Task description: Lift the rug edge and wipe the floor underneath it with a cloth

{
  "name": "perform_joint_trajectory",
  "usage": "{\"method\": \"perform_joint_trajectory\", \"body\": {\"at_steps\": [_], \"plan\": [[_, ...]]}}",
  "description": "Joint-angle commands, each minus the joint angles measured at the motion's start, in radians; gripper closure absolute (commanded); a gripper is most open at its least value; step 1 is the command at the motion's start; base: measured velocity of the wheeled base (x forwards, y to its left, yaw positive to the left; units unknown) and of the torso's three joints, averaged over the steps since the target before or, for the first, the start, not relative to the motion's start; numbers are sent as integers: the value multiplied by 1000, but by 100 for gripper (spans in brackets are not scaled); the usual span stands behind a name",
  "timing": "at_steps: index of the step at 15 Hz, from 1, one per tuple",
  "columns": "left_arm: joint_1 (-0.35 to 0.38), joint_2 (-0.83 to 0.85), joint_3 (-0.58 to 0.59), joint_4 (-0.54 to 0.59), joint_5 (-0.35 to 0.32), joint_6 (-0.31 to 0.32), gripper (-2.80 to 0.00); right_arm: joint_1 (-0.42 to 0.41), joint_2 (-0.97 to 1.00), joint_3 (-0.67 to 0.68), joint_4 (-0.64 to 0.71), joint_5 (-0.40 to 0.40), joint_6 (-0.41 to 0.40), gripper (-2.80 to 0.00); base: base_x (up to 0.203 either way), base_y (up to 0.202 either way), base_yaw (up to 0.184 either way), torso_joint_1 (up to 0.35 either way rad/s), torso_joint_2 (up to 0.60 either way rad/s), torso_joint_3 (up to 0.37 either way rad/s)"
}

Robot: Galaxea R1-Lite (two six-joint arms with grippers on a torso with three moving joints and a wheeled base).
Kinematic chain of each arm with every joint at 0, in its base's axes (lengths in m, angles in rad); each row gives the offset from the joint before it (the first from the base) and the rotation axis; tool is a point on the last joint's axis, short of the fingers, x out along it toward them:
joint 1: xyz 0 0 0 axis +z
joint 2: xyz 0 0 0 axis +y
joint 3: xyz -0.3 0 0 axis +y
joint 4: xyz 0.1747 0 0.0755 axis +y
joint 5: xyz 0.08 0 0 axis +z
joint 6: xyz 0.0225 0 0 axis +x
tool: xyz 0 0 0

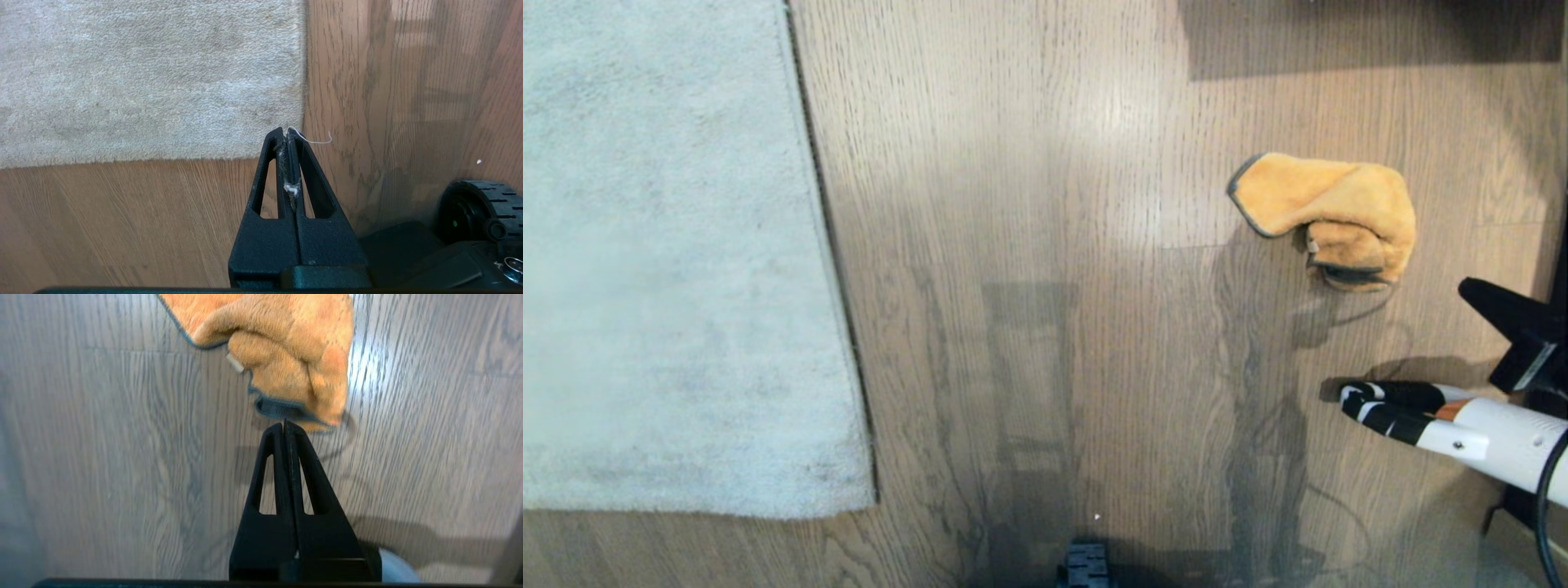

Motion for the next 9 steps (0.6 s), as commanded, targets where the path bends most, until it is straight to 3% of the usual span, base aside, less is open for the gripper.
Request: {"method": "perform_joint_trajectory", "body": {"at_steps": [1,9], "plan": [[0,0,0,0,0,0,0,1,-102,35,20,1,-1,0,0,0,0,0,0,0],[0,0,0,0,0,0,0,4,-506,223,252,-1,-33,0,0,0,0,0,0,0]]}}
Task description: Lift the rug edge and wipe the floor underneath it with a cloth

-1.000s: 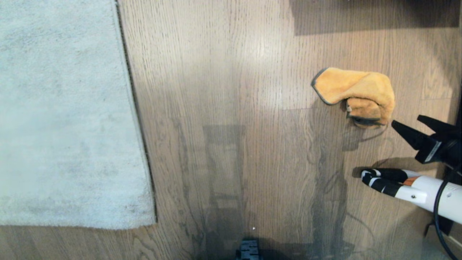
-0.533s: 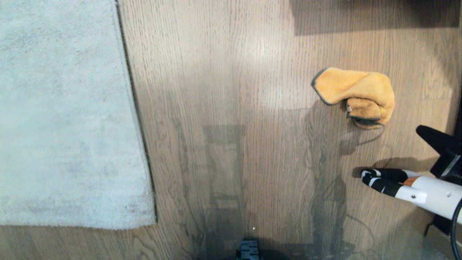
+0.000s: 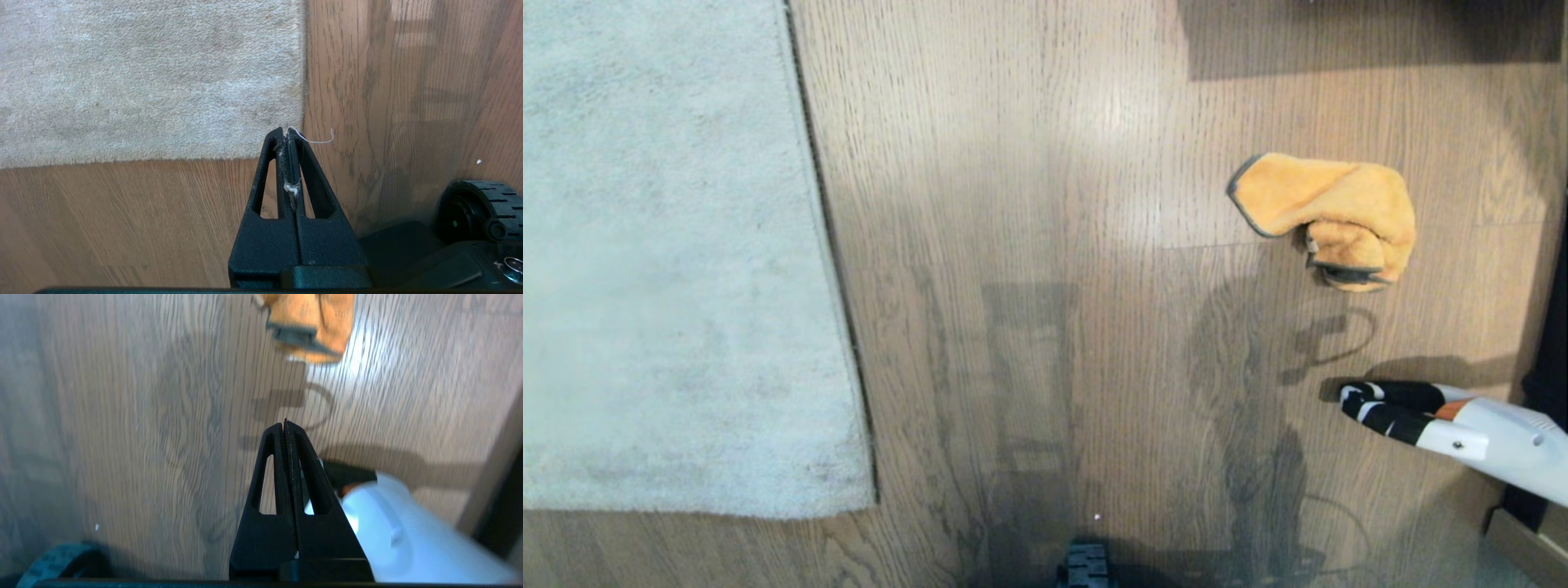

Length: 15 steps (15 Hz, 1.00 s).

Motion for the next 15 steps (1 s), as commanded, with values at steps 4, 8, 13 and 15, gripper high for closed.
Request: {"method": "perform_joint_trajectory", "body": {"at_steps": [4,8,13,15], "plan": [[0,0,0,0,0,0,0,24,-346,124,135,-19,1,0,0,0,0,0,0,0],[0,0,0,0,0,0,0,44,-607,131,474,-68,-1,0,0,0,0,0,0,0],[0,0,0,-1,0,0,0,53,-835,129,738,-161,3,0,0,0,0,0,0,0],[0,0,0,-1,0,0,0,54,-844,132,753,-175,3,0,0,0,0,0,0,0]]}}
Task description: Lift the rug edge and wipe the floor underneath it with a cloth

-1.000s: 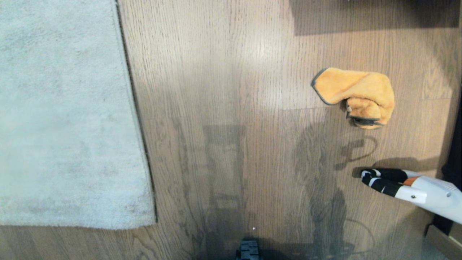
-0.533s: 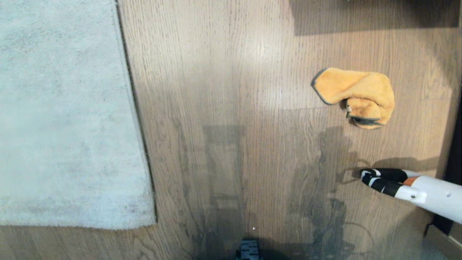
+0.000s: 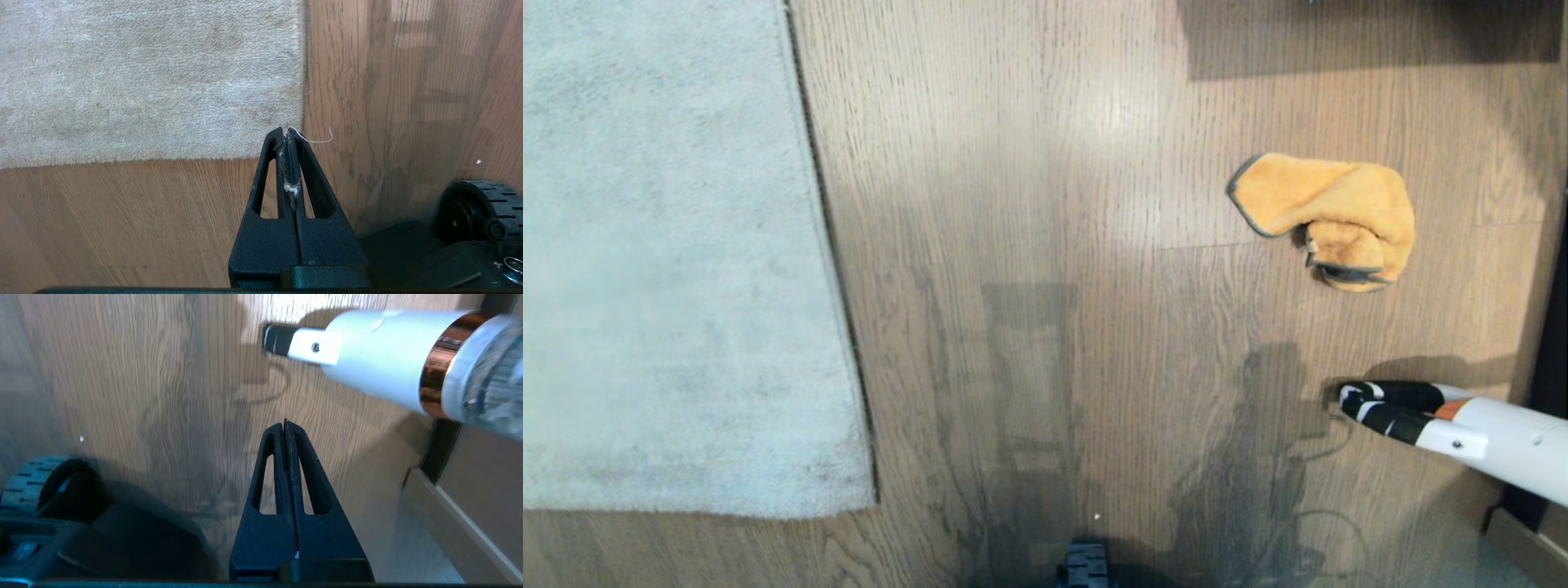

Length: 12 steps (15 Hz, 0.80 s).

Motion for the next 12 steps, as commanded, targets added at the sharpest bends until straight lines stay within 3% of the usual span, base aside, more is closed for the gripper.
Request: {"method": "perform_joint_trajectory", "body": {"at_steps": [1,7,12], "plan": [[0,0,0,0,0,-1,0,1,-49,2,2,-2,-4,0,0,0,0,0,0,0],[0,0,0,-1,0,-1,0,1,-49,2,3,-7,57,0,0,0,0,0,0,0],[0,0,0,1,0,0,0,1,-49,2,3,-7,56,0,0,0,0,0,0,0]]}}
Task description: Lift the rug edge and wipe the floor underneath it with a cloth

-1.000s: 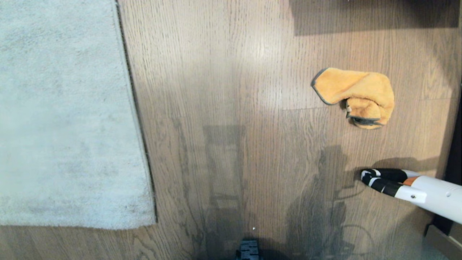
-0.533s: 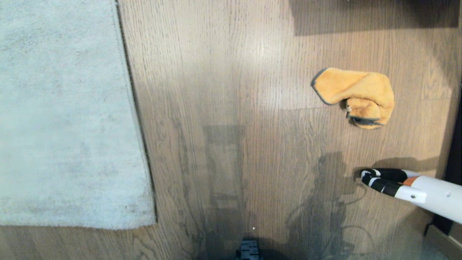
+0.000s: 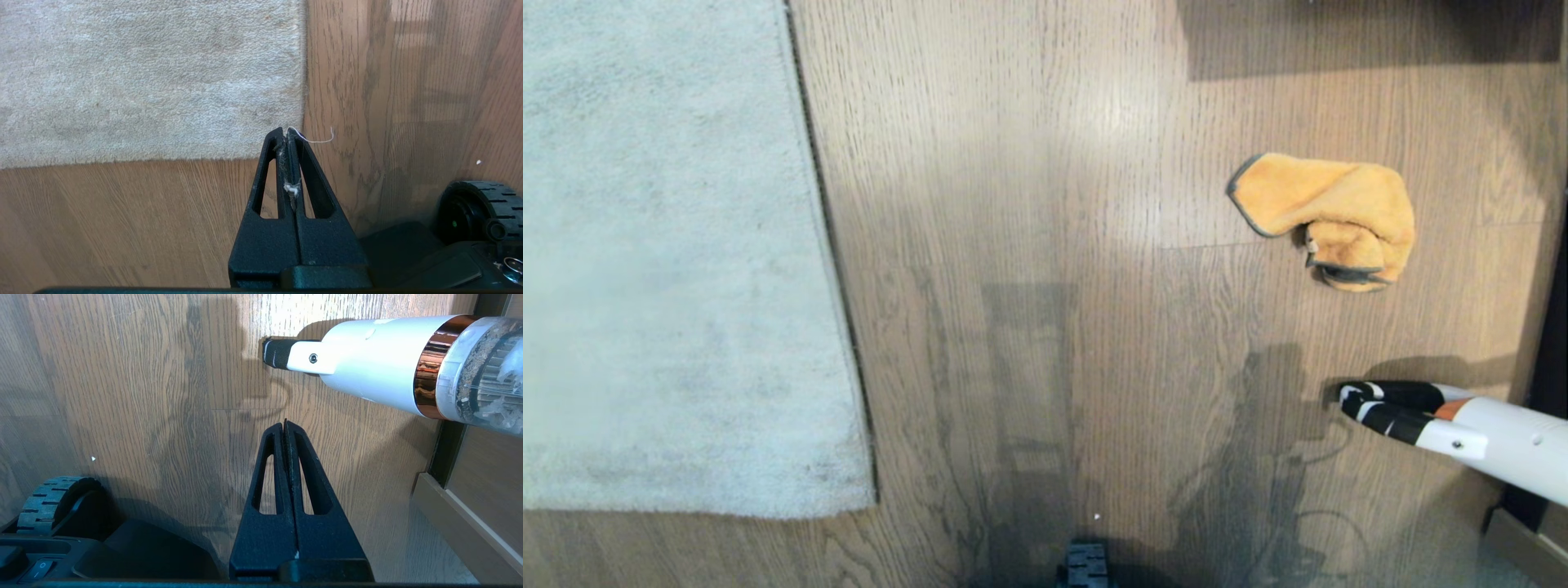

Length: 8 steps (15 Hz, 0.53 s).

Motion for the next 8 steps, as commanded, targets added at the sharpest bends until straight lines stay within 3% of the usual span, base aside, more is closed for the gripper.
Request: {"method": "perform_joint_trajectory", "body": {"at_steps": [1,8], "plan": [[0,0,0,1,1,0,0,0,4,0,0,0,-1,0,0,0,0,0,0,0],[0,0,1,0,1,0,0,0,4,0,0,0,1,0,0,0,0,1,0,12]]}}
